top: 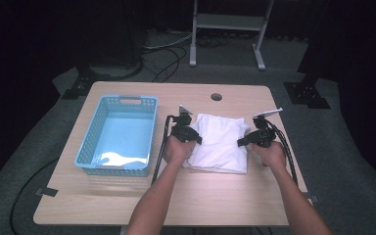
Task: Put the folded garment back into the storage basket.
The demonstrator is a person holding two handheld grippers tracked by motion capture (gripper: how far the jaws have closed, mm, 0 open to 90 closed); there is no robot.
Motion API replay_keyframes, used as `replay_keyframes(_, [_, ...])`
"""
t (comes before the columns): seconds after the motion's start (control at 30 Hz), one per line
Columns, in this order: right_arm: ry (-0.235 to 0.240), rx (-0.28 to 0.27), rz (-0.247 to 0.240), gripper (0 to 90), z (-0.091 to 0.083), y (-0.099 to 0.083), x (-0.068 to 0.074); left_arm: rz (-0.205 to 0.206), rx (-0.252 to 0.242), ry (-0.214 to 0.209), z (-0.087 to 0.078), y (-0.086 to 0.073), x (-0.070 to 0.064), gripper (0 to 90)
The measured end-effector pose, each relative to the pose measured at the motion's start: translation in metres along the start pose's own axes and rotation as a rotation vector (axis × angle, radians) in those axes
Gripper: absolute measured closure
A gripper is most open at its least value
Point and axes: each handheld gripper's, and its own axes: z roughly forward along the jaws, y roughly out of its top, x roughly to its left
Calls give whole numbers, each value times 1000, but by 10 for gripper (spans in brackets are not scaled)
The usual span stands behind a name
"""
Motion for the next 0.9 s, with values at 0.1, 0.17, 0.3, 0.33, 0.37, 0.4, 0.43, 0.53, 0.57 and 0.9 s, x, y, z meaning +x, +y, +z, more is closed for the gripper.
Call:
replay_keyframes(0.1, [9,-6,14,837,0,-1,-1,-3,0,0,0,0,0,802])
replay_keyframes(0.17, [11,-7,22,842,0,-1,-1,-6,2,-1,0,0,0,802])
replay_keyframes(0.3, [-6,-10,-3,861,-1,-1,2,-17,-4,-16,-1,0,1,805])
replay_keyframes(0.33, [-11,-10,-4,862,-2,-1,3,-12,-6,-17,-1,0,1,806])
replay_keyframes(0.37, [-4,-5,7,863,-2,-1,2,-10,-6,-18,-2,0,1,806])
replay_keyframes(0.4, [8,-6,15,865,-3,-1,1,-12,-8,-19,-2,1,1,807])
replay_keyframes(0.43, [12,-8,15,865,-5,-1,1,-14,-11,-24,-3,1,1,808])
replay_keyframes(0.53, [6,-20,14,866,-8,-1,2,-14,-13,-28,-4,2,0,809])
replay_keyframes(0.57, [0,-14,9,866,-8,-1,2,-14,-13,-31,-4,2,0,809])
replay_keyframes(0.9, [15,-14,46,866,-15,1,5,-16,-22,-46,-10,3,-3,810])
